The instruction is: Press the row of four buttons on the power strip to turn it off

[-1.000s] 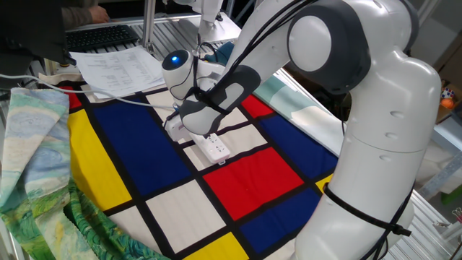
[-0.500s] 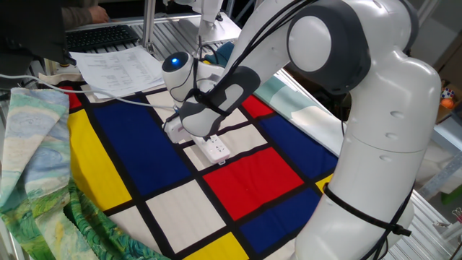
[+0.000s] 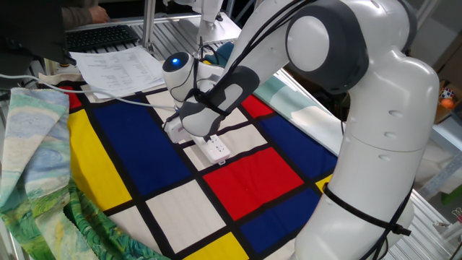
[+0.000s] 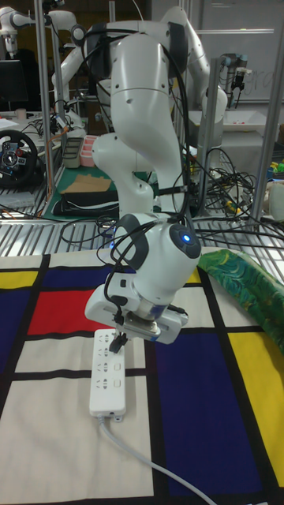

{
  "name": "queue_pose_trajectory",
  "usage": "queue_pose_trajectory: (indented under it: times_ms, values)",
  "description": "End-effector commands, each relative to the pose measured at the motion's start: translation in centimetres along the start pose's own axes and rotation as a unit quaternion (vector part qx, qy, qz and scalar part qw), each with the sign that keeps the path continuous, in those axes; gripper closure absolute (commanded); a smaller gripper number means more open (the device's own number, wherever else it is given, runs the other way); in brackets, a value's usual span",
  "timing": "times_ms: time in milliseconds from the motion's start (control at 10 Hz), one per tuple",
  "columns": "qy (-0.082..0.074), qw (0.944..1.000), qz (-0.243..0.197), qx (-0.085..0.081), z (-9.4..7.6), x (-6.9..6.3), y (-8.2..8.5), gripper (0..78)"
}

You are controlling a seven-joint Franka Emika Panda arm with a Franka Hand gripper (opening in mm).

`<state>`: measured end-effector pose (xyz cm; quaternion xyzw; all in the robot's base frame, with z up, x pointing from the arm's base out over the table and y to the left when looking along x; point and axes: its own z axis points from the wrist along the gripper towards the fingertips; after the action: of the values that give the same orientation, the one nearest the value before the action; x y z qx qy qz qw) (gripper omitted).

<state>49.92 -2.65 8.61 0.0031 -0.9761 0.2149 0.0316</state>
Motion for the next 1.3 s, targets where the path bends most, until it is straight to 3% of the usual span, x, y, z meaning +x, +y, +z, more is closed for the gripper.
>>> queue_pose_trajectory:
  times_ms: [100, 1300]
  values:
    - [0.000, 1.0000, 0.005, 0.000, 0.08, 0.26, 0.17, 77.6]
    - [0.006, 0.9999, 0.016, 0.000, 0.41, 0.68, 0.60, 77.6]
